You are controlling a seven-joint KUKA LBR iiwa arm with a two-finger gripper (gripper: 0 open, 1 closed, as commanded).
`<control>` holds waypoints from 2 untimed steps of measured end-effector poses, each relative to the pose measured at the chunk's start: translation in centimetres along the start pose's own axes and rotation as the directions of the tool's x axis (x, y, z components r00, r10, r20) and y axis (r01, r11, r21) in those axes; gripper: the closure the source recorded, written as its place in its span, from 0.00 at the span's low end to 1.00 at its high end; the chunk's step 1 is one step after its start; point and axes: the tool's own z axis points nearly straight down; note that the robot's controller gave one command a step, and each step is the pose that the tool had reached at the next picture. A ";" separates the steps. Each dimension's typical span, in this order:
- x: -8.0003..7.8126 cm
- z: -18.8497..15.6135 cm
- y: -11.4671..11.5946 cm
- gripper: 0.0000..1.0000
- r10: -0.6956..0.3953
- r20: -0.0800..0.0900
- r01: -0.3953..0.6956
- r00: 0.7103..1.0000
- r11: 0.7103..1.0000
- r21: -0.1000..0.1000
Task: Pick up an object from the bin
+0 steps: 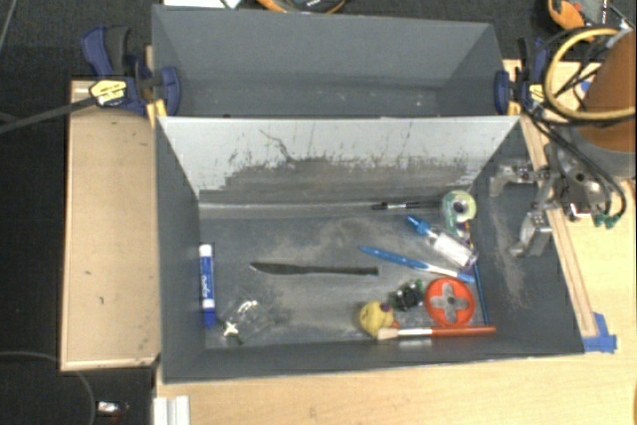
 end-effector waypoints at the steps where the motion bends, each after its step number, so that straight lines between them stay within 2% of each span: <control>1: 0.0 0.0 0.0 0.00 0.000 0.000 0.000 1.000 1.000 0.000; 2: -0.2 -3.9 2.7 0.00 -0.122 0.009 0.122 0.992 0.992 0.002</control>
Offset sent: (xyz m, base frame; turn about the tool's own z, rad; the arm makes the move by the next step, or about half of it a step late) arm -0.0003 0.0269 0.0365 -0.1230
